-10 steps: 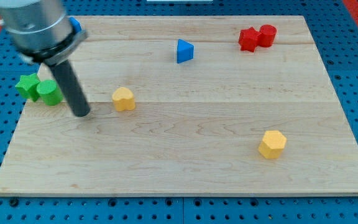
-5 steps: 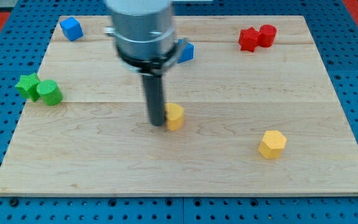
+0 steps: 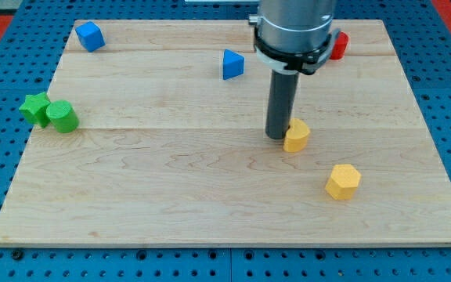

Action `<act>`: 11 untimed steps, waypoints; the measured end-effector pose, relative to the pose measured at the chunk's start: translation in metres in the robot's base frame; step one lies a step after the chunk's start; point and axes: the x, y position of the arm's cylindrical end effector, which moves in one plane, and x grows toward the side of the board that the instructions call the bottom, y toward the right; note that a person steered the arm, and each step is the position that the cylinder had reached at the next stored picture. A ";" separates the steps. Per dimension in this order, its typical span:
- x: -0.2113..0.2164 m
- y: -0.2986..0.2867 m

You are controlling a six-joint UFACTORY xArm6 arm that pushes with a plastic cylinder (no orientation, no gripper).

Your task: Place yellow heart on top left to yellow hexagon

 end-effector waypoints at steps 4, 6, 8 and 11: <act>-0.020 0.075; -0.014 0.111; -0.018 0.072; 0.019 0.009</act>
